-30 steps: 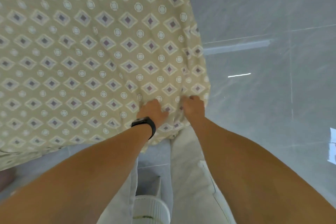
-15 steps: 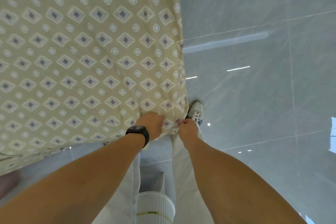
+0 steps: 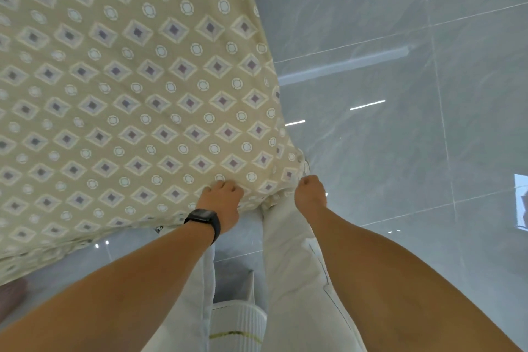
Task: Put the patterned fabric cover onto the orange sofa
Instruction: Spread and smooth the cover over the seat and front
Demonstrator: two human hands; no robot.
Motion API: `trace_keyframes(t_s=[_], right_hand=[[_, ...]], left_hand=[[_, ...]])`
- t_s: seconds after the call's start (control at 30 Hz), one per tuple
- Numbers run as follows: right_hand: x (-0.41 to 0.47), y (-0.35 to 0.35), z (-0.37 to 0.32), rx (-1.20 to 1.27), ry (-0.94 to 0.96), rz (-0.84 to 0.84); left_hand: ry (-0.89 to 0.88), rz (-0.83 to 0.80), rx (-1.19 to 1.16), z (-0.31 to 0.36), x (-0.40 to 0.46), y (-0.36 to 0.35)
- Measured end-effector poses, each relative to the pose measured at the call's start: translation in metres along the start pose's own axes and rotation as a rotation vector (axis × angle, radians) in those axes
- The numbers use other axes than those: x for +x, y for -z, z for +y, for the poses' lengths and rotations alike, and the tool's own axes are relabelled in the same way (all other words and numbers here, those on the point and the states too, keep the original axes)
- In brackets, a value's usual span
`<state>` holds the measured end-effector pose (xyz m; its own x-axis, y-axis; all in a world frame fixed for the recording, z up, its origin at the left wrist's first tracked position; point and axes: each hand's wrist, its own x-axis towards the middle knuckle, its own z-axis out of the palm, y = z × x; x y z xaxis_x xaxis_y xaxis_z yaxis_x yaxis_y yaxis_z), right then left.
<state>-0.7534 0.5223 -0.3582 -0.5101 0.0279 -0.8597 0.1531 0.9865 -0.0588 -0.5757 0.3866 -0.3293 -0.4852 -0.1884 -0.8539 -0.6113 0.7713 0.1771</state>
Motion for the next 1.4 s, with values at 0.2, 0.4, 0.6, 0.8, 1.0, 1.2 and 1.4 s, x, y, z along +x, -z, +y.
trace_keyframes(t_s=[0.2,0.4,0.6,0.8,1.0,1.2,1.4], right_hand=[[-0.019,-0.03,-0.023,0.065,0.178,-0.142],[-0.089,-0.045,-0.061,-0.048,0.37,-0.228],[-0.153,-0.056,-0.12,-0.225,0.56,-0.22],[-0.275,-0.102,-0.192,-0.31,0.71,-0.22],[-0.433,-0.111,-0.223,-0.218,0.811,-0.218],[-0.517,-0.116,-0.219,-0.138,0.847,-0.259],[-0.553,-0.151,-0.23,-0.372,1.024,-0.332]], left_hand=[[0.064,0.015,-0.112,-0.002,0.001,-0.004],[0.243,0.001,-0.491,-0.017,-0.026,0.011],[0.298,0.057,-0.901,-0.074,-0.081,0.033],[0.286,0.086,-0.969,-0.172,-0.181,0.034],[0.243,0.118,-0.813,-0.263,-0.323,0.069],[0.275,0.318,-0.965,-0.286,-0.411,0.101],[0.37,0.304,-1.039,-0.277,-0.465,0.039]])
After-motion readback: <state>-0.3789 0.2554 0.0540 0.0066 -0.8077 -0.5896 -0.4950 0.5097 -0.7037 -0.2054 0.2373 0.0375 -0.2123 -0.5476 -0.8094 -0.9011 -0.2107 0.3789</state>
